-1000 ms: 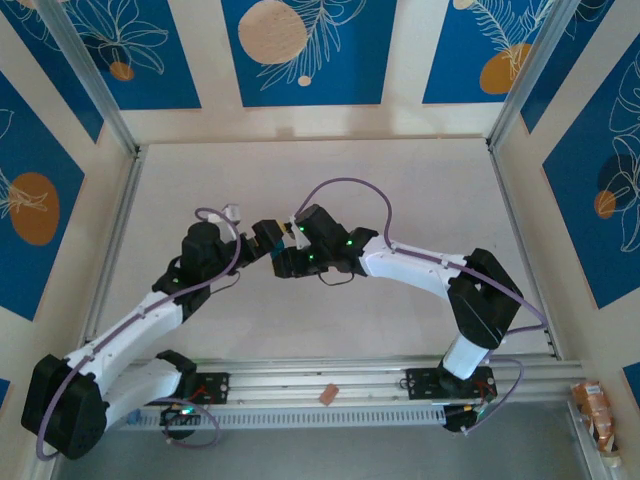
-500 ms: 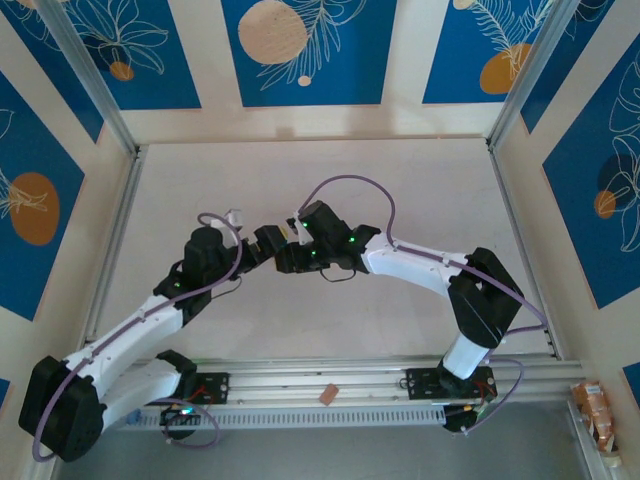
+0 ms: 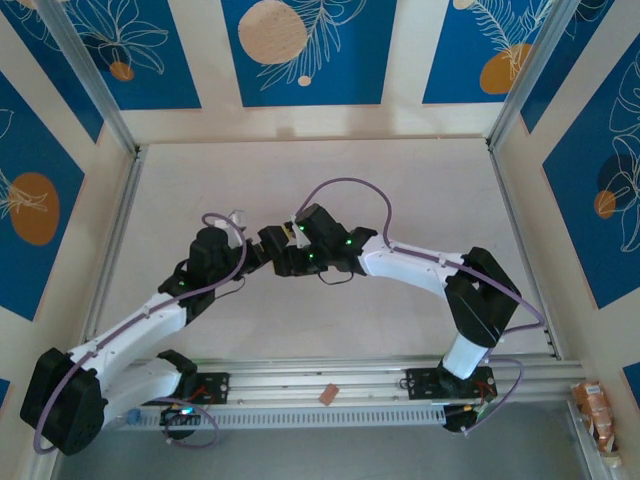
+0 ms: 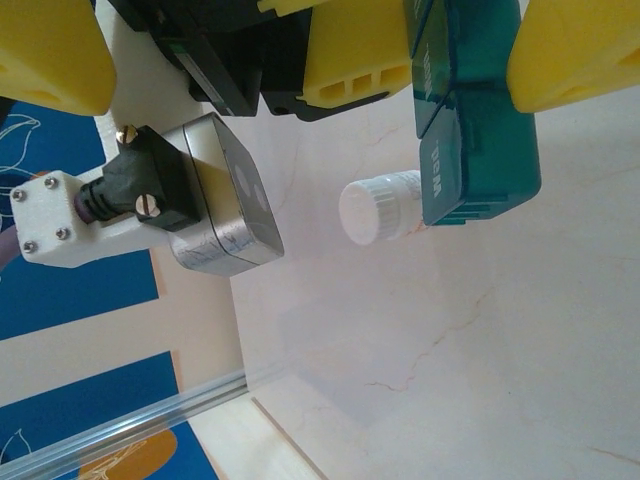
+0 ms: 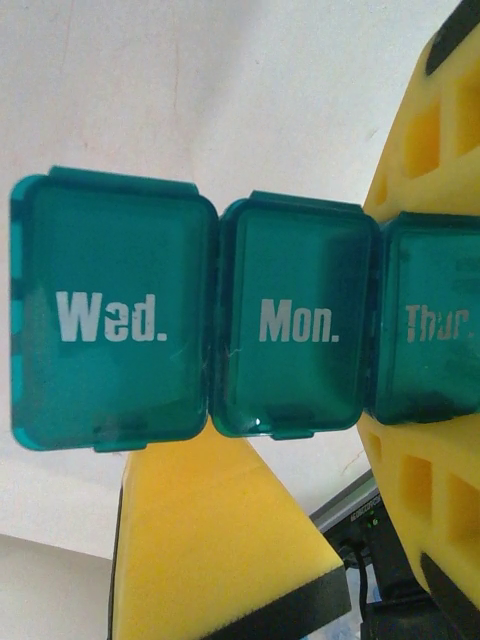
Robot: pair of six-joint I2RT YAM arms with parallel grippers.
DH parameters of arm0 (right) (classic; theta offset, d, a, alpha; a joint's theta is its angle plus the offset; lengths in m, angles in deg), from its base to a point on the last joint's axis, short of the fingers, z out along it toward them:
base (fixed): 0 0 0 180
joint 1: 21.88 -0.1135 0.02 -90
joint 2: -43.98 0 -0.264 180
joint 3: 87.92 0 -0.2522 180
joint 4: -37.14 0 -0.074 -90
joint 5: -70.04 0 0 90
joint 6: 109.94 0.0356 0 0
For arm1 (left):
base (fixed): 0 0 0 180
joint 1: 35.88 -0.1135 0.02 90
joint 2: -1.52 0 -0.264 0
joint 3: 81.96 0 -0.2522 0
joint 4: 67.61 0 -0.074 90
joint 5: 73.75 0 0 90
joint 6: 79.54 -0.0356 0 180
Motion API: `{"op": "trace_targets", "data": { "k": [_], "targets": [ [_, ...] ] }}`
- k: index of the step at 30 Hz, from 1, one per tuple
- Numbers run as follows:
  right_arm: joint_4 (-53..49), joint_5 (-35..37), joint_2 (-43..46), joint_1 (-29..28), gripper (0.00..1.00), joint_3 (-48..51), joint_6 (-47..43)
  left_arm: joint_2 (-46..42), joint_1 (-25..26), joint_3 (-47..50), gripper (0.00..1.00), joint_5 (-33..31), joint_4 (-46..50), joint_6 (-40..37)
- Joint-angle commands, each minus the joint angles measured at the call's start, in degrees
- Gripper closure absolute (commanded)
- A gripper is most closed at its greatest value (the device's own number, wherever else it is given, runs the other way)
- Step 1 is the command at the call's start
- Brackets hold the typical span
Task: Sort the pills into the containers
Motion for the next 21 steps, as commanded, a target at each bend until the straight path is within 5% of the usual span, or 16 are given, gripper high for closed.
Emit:
{"op": "trace_targets", "data": {
  "k": [1, 21],
  "targets": [
    [1.12, -1.60, -0.89, -1.33, 0.68, -0.51, 0.17, 0.10, 1.31, -2.00, 0.00, -0.30, -2.84, -0.40],
    [2.29, -1.48, -0.95, -1.34, 0.69, 2.35, 0.79, 1.67, 2.64, -5.52, 0.00, -2.33, -4.57, -0.91]
  ]
}}
